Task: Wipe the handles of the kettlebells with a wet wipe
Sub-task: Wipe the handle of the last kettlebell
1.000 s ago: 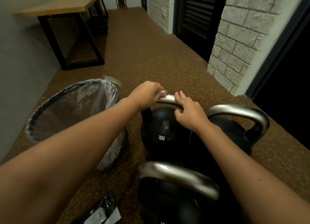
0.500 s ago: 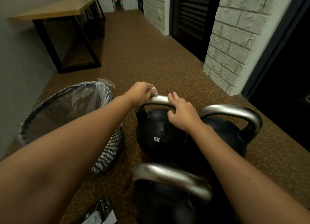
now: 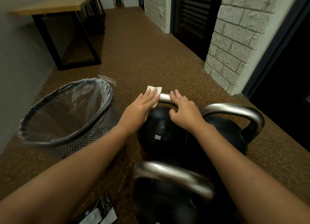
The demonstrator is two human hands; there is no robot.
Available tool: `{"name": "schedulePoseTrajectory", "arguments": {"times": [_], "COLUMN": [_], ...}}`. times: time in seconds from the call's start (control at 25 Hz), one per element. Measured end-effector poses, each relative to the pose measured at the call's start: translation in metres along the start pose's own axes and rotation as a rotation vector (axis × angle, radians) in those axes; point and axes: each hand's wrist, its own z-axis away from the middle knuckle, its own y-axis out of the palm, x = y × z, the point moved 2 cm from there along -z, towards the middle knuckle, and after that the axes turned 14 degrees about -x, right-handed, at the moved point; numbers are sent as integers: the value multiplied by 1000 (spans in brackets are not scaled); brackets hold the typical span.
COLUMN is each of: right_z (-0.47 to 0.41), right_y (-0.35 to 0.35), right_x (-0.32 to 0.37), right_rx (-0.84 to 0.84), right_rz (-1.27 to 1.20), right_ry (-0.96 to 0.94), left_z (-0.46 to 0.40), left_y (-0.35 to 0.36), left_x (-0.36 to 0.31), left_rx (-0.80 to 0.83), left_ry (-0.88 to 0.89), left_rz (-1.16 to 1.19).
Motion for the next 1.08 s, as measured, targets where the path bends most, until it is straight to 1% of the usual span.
{"name": "schedulePoseTrajectory", "arguments": {"times": [0.08,0.16,0.36,0.56,0.8,0.96,1.08], "right_z": [2,3,2,3,3,5,6], "right_y": [-2,-3,-2,-2,-2,-2,-4], "right_x": [1,2,1,1,1,2,2], "right_rx": [3,6,9,-9,-12,-22,-11], "right_rz": [-7,-7,-5,-5,-5,-15,-27], "right_ry": [6,4,9,-3,-3,-1,3], "left_z": [11,18,24,17,34,25,29], "left_y": [8,15,18,17,16,23,23], "left_x": [-1,-1,-7,-15,-7,-19,-12], "left_rx": [-13,-15,-53,-22,-77,-57,-35], "left_ry": [115,189,148,238,102,215,232], "left_rz": [-90,-169,-234,-301,-280,-322,-340]}}
